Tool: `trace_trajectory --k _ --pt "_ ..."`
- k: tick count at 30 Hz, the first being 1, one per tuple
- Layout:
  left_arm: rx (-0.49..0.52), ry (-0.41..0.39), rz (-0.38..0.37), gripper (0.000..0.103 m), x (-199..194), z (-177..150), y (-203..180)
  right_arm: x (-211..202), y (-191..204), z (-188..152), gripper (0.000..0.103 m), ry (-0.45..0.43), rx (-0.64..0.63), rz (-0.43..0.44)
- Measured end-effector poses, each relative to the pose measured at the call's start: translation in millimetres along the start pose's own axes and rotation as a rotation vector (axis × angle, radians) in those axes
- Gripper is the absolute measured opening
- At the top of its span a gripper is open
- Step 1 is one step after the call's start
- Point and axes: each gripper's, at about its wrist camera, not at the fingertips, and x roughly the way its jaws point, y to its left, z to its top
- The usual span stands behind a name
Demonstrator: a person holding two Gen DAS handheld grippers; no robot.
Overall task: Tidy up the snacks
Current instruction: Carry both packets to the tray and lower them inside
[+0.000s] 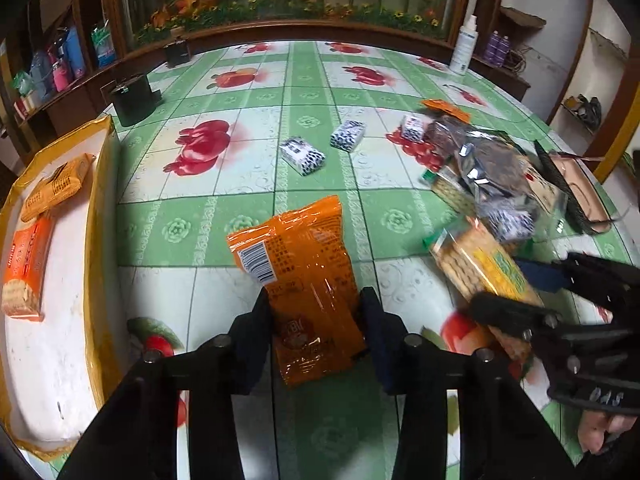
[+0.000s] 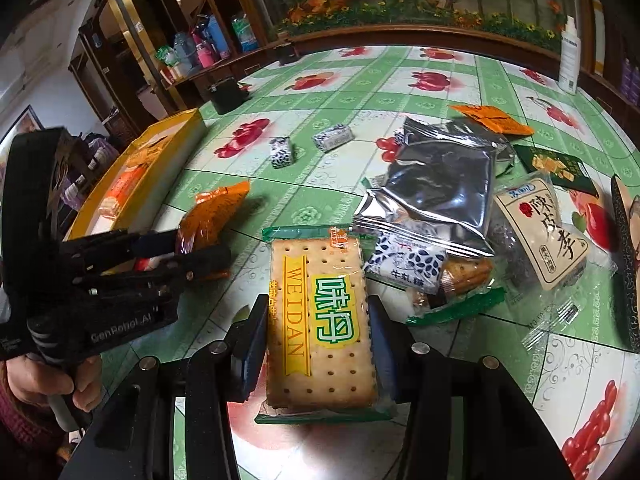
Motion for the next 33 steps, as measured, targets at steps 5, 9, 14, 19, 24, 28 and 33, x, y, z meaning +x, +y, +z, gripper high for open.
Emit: trace_trajectory --k 5,9,14,19,24,28,33 --pt "-0.009 -0.021 -0.03 0.041 -12 -8 2 -4 1 1 0.051 -0.03 -0.001 0.02" --pt "-0.019 -0.042 -0.045 0.041 -23 -8 5 -10 4 0 0.051 -0.057 0.001 0.049" --pt "-0.033 -0.064 -0.065 0.041 -34 -9 8 -12 7 -3 0.051 -0.072 0.02 0.078" --pt "-0.04 -0.078 -0.077 0.041 -41 -9 12 -12 15 -4 0.051 -0.086 0.017 0.103" --pt "-0.059 -0.102 -0.086 0.041 -53 -9 23 -11 16 -4 0.051 -0.084 0.043 0.153" --pt "-0.086 -0.131 -0.088 0.041 -66 -9 37 -8 20 -2 0.051 -0.083 0.074 0.202" --pt "-0.131 -0.164 -0.076 0.041 -80 -11 62 -3 37 6 0.051 -0.085 0.091 0.277"
